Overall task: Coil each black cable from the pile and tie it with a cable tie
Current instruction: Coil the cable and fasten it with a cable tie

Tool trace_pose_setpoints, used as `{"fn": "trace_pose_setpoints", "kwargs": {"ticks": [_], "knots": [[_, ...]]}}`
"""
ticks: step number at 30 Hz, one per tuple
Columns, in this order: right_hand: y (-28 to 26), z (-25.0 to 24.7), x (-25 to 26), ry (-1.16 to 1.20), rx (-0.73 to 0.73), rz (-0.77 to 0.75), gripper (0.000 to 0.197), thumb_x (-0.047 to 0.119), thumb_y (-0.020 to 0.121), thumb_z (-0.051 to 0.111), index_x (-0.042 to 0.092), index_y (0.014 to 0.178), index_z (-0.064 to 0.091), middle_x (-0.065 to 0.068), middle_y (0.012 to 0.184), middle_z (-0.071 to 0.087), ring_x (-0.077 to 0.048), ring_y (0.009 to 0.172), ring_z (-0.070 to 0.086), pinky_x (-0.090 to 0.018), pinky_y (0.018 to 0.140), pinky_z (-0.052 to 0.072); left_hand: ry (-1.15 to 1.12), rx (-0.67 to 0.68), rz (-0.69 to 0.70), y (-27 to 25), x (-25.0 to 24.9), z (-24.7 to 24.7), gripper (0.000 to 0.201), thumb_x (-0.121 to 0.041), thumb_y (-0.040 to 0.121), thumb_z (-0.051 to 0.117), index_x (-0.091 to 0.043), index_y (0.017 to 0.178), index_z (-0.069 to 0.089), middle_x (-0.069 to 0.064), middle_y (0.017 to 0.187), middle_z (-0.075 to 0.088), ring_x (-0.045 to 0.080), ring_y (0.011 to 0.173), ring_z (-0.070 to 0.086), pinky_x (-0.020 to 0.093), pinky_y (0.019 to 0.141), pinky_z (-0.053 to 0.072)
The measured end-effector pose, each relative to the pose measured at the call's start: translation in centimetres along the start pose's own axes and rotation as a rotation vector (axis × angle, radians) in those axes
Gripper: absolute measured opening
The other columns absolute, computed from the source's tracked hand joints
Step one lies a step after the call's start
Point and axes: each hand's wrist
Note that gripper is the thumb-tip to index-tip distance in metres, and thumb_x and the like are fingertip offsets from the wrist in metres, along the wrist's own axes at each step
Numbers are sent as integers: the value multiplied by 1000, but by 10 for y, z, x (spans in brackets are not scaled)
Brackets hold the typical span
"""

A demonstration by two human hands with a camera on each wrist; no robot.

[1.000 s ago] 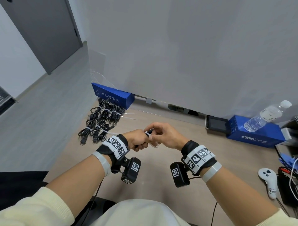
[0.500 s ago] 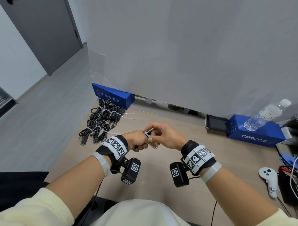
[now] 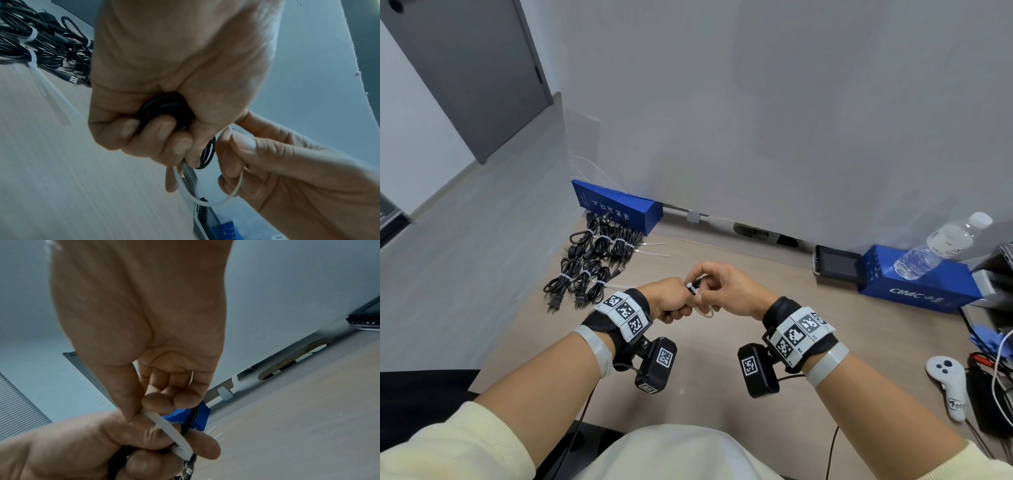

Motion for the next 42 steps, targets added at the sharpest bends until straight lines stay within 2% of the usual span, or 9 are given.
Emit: {"fn": "trace_pose_setpoints", "kwargs": {"ticks": [10,13,15,17,26,30,36,39,42], "knots": [[0,0,-1,57,-14,51,25,-7,87,57,7,106,64,-2,59,56,-17,58,51,-23,57,44,34,-11,7,7,1,4,13,-16,93,62,-12,104,68,-4,56,41,9,46,30,20,46,24],[1,1,0,82,-14,54,19,-6,90,60,4,106,64,-5,61,58,-15,56,52,-20,57,45,36,-8,15,7,1,3,9,-14,92,61,-13,98,68,-4,56,42,9,47,31,20,47,24],[2,1,1,91,-28,56,15,-5,91,60,3,103,63,-5,60,58,-16,56,52,-19,56,45,34,-9,32,6,0,3,16,-11,93,57,-15,83,69,-4,57,41,9,48,30,21,48,23],[3,3,3,105,-53,52,11,-4,92,60,5,99,62,-3,58,57,-17,55,52,-21,57,45,35,-9,50,4,-2,4,25,-8,93,54,-21,76,66,-3,58,41,9,50,30,21,48,23],[1,4,8,200,-82,47,1,6,95,63,7,94,63,-2,60,58,-14,51,51,-21,54,44,29,15,18,5,-2,-1,23,-8,95,46,-14,95,69,-2,60,39,9,49,28,20,47,23],[0,3,8,176,-106,-6,12,8,99,56,11,87,60,-7,67,62,-23,58,54,-27,56,45,38,-2,15,4,-6,0,28,-6,95,41,-9,99,69,-3,58,34,10,48,23,20,46,20],[3,0,5,91,-268,-126,20,7,95,55,20,80,59,-2,73,61,-18,62,54,-30,58,44,16,-36,57,-1,-25,-9,25,-7,95,47,-11,83,68,-2,57,33,11,51,23,22,47,21],[4,-4,3,4,-376,-124,24,12,93,61,29,76,60,3,86,61,-23,75,59,-38,68,51,6,-45,51,1,-27,-10,18,-9,97,51,-8,90,68,-1,58,35,12,51,25,23,48,23],[0,-9,0,-25,-425,-148,25,13,93,63,31,77,60,7,89,59,-12,73,54,-39,72,51,14,-41,34,3,-26,-10,19,-9,99,49,-5,99,68,-1,57,36,12,51,26,23,48,24]]}}
Point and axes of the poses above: each hand's wrist, its own y-axis towards the middle knuckle, its own z-axis out of the palm, x = y × z
